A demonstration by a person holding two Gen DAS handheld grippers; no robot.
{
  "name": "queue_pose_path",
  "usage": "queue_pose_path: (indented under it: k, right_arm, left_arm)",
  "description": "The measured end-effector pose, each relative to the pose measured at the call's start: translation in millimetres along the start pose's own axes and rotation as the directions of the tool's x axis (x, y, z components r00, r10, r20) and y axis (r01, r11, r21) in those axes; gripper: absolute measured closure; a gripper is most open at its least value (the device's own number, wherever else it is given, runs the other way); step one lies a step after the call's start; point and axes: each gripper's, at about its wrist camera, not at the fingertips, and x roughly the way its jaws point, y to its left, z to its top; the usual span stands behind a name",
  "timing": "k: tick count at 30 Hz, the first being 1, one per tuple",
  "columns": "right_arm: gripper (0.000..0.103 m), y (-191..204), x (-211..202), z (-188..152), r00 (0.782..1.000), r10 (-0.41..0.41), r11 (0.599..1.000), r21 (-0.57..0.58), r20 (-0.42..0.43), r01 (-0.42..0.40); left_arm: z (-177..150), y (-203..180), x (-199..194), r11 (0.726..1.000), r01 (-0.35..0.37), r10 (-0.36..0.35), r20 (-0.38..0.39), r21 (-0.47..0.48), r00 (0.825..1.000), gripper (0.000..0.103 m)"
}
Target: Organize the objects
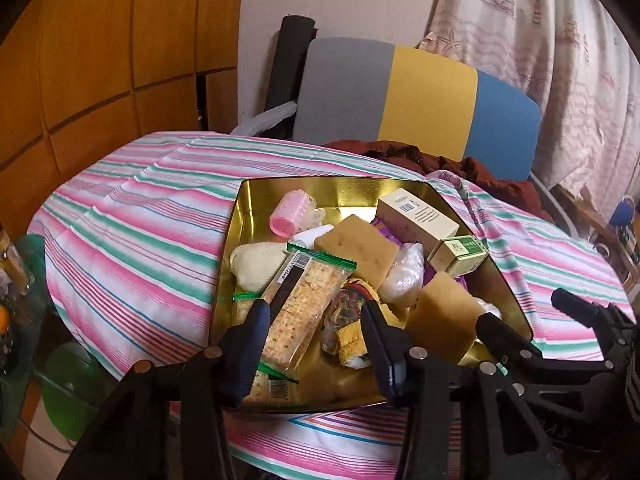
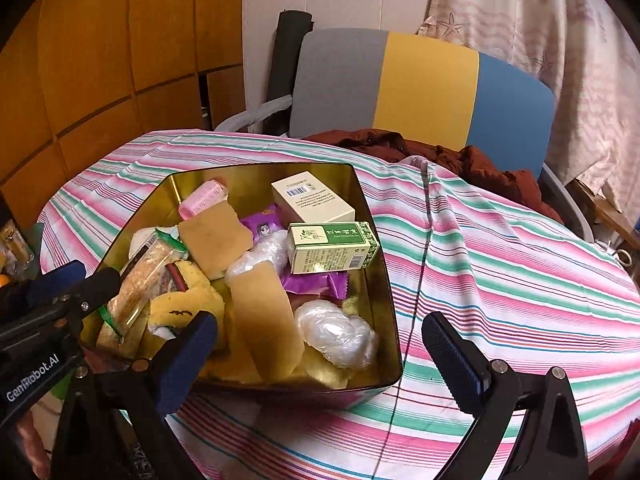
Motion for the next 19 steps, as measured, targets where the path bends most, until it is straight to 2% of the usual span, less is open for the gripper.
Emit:
queue_pose_path:
  k: [9, 15, 19]
  right_arm:
    - [0.000, 1.0, 7.0, -0.9, 1.000, -0.003, 1.000, -0.003, -0.018, 0.003]
    - [0.000, 0.6, 8.3, -1.4, 1.000, -0.005, 1.000, -0.004, -0.018, 0.005]
    - [0.000, 0.6, 7.4, -0.9, 1.000, -0.009, 1.000, -0.005, -0.013, 0.009]
  left_arm:
    - [1.7, 7.2, 6.9, 1.000, -0.017, 0.016, -0.012, -0.024, 1.000, 0.055]
    - [1.3, 6.4, 4.8, 0.999, -0.037, 0.037, 0.015, -0.006, 0.999, 0.057]
    - [2.3, 6.0, 5.3, 1.000, -0.023, 0.023, 0.013, -0.003, 1.000, 0.057]
